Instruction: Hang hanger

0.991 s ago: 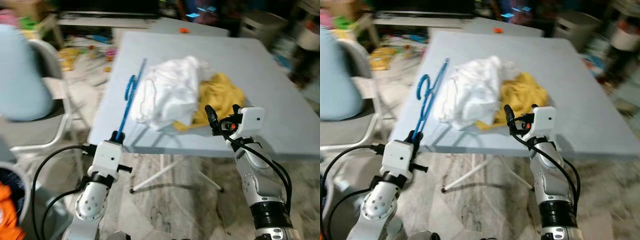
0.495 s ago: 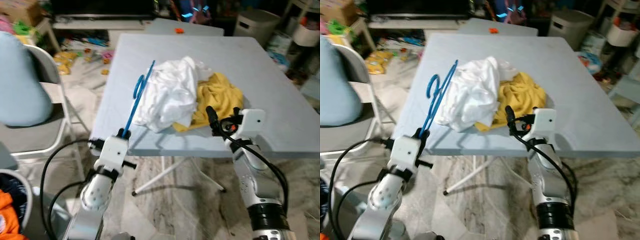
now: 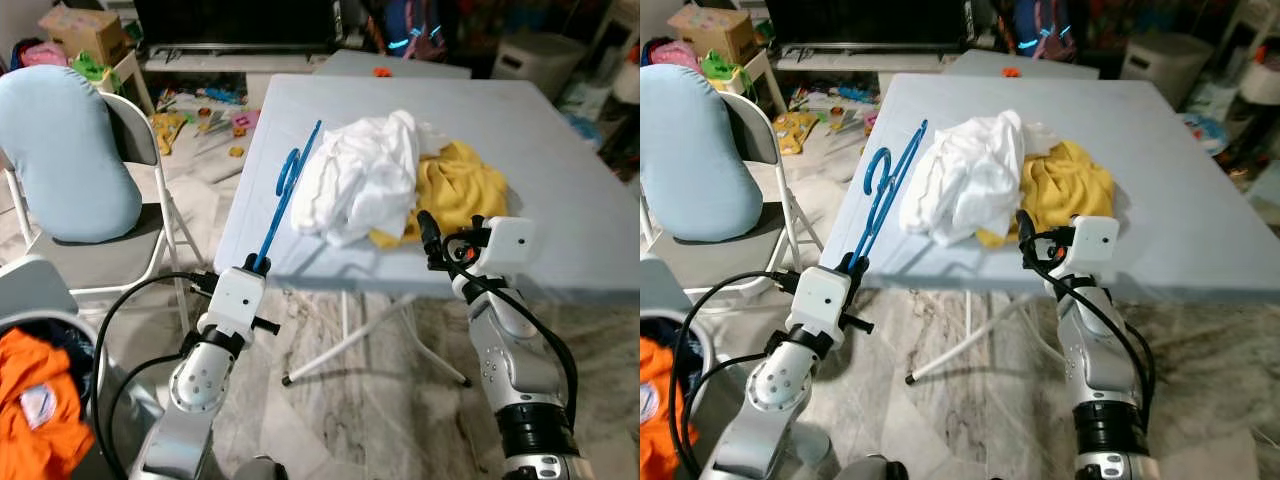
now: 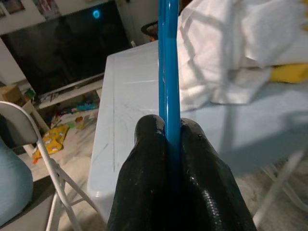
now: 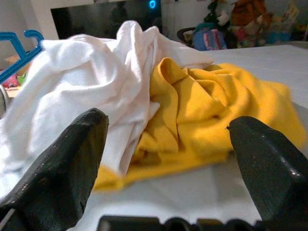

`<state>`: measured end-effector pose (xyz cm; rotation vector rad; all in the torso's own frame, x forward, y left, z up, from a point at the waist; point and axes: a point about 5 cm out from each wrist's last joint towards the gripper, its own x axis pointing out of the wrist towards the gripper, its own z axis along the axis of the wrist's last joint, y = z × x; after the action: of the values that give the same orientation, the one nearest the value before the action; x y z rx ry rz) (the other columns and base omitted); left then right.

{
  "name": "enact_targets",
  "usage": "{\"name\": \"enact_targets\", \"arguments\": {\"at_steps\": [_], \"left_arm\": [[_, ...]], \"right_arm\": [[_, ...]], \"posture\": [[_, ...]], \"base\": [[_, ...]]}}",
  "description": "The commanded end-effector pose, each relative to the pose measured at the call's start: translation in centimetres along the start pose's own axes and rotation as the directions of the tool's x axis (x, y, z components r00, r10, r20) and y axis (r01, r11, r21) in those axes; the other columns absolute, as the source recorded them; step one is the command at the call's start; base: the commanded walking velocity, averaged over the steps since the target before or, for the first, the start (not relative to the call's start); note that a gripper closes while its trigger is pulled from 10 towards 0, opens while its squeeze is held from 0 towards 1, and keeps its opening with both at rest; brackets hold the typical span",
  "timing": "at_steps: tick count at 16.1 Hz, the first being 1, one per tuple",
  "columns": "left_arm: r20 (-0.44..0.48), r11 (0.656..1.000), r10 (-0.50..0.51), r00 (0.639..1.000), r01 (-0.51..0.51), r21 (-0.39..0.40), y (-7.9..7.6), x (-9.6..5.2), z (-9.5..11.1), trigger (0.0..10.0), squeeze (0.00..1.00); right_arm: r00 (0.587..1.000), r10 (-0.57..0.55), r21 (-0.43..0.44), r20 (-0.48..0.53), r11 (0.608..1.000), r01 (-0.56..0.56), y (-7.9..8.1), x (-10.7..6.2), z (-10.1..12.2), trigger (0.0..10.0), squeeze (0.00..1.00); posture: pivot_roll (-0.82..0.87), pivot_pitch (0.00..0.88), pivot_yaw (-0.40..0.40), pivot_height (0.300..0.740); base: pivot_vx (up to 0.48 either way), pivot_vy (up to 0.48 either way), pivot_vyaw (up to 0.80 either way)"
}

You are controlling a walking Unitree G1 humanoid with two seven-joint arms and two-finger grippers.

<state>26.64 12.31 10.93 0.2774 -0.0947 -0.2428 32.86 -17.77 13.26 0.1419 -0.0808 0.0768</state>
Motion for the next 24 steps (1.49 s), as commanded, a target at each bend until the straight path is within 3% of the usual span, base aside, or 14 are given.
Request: {"name": "enact_targets", "arguments": {"at_steps": [1, 8, 13, 18, 20, 21, 23, 24], "left_arm": [[0.019, 1.000, -0.010, 1.000, 0.010, -0.006, -0.2, 0.3, 0.3, 10.0, 0.00], [0.033, 1.000, -0.030, 0.999, 0.030, -0.005, -0.3, 1.0, 0.1, 10.0, 0.00], [0.032, 0.994, -0.043, 0.999, 0.046, -0.102, 0.0, 2.1, 0.2, 10.0, 0.00], [-0.055, 0.989, -0.031, 0.998, 0.022, -0.149, -0.6, 0.3, -2.0, 10.0, 0.00], [-0.076, 0.980, -0.091, 0.993, 0.076, -0.182, -1.0, 0.0, -2.5, 10.0, 0.00], [-0.094, 0.959, -0.246, 0.965, 0.228, -0.170, -1.7, -0.2, -2.9, 10.0, 0.00], [-0.117, 0.913, -0.399, 0.909, 0.383, -0.140, -2.1, -0.4, -3.1, 10.0, 0.00], [-0.145, 0.868, -0.494, 0.857, 0.476, -0.142, -1.9, -0.8, -3.3, 10.0, 0.00]], "right_arm": [[1.000, -0.028, -0.003, -0.002, 1.000, 0.028, -0.6, -0.1, -0.1, 10.0, 0.00], [0.999, -0.045, -0.035, -0.009, 0.998, 0.044, -1.3, -0.7, -0.3, 10.0, 0.00], [0.999, -0.018, -0.060, -0.051, 0.998, 0.015, -0.8, -0.6, -1.1, 10.0, 0.00], [0.997, -0.029, -0.054, -0.075, 0.998, 0.025, -0.9, -1.6, -2.0, 10.0, 0.00], [0.995, -0.023, -0.063, -0.100, 0.998, 0.017, -0.9, -2.1, -2.6, 10.0, 0.00], [0.990, 0.099, -0.208, -0.101, 0.971, -0.118, -0.5, -2.0, -2.2, 10.0, 0.00], [0.968, 0.216, -0.331, -0.125, 0.911, -0.246, -0.7, -1.7, -1.5, 10.0, 0.00], [0.933, 0.311, -0.450, -0.179, 0.818, -0.359, -1.5, -1.4, -0.6, 10.0, 0.00]], "posture": [[0.08, 0.000, 0.001, 0.740], [0.05, 0.000, -0.005, 0.740], [0.05, 0.000, -0.024, 0.740], [0.04, 0.012, -0.025, 0.740], [0.05, 0.008, -0.029, 0.740], [0.05, 0.010, -0.029, 0.740], [0.05, 0.013, -0.029, 0.740], [0.05, 0.022, -0.030, 0.740]], "base": [[-0.311, 0.000, 0.00], [-0.166, 0.000, 0.00], [0.000, 0.000, 0.00], [0.000, 0.000, 0.00], [0.000, 0.000, 0.00], [0.000, 0.000, 0.00], [0.000, 0.000, 0.00], [0.000, 0.000, 0.00]]}}
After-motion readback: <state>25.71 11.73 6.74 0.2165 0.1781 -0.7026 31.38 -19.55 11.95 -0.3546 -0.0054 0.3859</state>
